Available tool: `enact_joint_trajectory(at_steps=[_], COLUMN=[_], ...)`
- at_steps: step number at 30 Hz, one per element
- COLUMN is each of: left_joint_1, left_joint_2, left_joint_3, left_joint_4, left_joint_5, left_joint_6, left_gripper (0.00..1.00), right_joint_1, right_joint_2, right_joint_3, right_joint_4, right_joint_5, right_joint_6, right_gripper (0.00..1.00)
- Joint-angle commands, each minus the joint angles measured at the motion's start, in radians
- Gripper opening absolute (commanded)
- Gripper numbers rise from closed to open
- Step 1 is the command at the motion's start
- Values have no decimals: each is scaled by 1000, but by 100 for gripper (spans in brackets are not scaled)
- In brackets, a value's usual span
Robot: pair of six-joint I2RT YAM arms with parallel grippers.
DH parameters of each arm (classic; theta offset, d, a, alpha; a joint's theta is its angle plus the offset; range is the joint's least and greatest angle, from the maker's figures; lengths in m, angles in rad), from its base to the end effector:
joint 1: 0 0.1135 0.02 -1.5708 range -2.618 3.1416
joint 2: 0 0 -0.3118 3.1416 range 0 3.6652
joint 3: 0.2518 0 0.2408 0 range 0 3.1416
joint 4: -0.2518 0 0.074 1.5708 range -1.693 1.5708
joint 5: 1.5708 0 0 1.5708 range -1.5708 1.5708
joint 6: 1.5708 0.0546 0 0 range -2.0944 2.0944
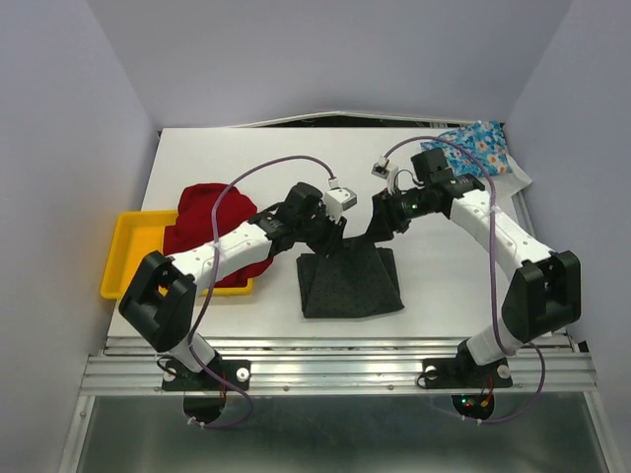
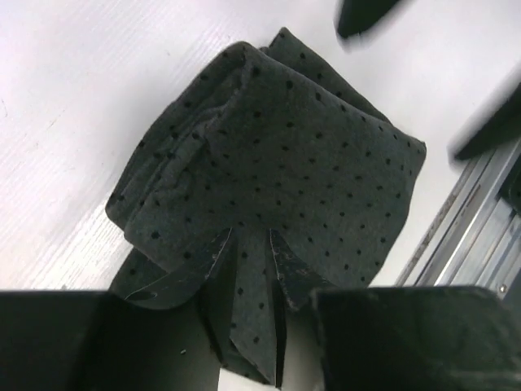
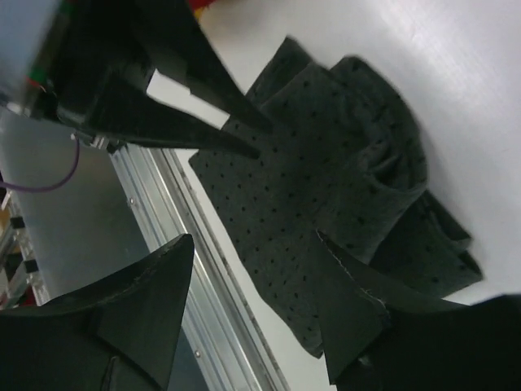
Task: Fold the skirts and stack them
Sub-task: Fold the skirt
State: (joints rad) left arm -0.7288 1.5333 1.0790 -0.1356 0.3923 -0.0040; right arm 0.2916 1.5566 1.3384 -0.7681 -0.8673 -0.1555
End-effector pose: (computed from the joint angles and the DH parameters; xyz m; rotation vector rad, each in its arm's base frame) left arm 0.2454 -0.2471 0.3074 1.0073 1.9924 -0.8366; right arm 0.2912 0.1309 0.3422 -0.8532 2.2533 1.1512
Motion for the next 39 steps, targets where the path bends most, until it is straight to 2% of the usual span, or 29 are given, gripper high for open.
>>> enact_joint_trajectory(at_steps=[1, 7, 10, 11, 12, 13, 18, 22, 23, 24, 25, 26, 29, 33, 35, 39], left_joint_1=[26, 107, 144, 153, 154, 160, 175, 186, 186, 186, 186, 186, 178, 170, 170, 169], left_joint_2=[60, 217, 275, 293, 307, 330, 340, 309, 295, 250, 220, 187, 75, -5, 13, 125], left_joint_3=[15, 32, 38, 47, 47, 47, 36, 22, 18, -2, -17, -30, -39, 11, 65, 169], left_joint_4=[113, 97, 88, 70, 64, 59, 50, 50, 54, 76, 112, 113, 114, 10, -37, -186], left_joint_5=[33, 52, 62, 57, 54, 53, 22, 40, 86, 108, 146, 157, 204, 185, 146, 126], left_joint_6=[-90, -120, -122, -122, -120, -119, -100, -82, -73, -59, -54, -51, 50, 234, 321, 481], left_gripper=[31, 25, 25, 23, 22, 21, 17, 17, 18, 27, 45, 52, 60, 64, 64, 59], right_joint_1=[40, 49, 49, 49, 49, 49, 49, 49, 49, 49, 49, 49, 49, 49, 49, 49], right_joint_2=[-4, 63, 98, 126, 137, 144, 131, 144, 148, 149, 139, 129, 105, 105, 109, 105], right_joint_3=[-129, -183, -203, -200, -202, -206, -258, -298, -298, -298, -292, -289, -280, -266, -257, -242], right_joint_4=[128, 256, 314, 319, 320, 320, 339, 351, 351, 351, 352, 352, 349, 323, 310, 297], right_joint_5=[100, 244, 315, 348, 359, 372, 421, 481, 488, 487, 469, 459, 433, 424, 416, 395], right_joint_6=[54, 111, 108, 102, 97, 94, 62, 40, 39, 40, 48, 54, 62, 44, 39, 59], right_gripper=[65, 69, 65, 53, 53, 38, 1, 1, 1, 1, 1, 1, 4, 6, 12, 40])
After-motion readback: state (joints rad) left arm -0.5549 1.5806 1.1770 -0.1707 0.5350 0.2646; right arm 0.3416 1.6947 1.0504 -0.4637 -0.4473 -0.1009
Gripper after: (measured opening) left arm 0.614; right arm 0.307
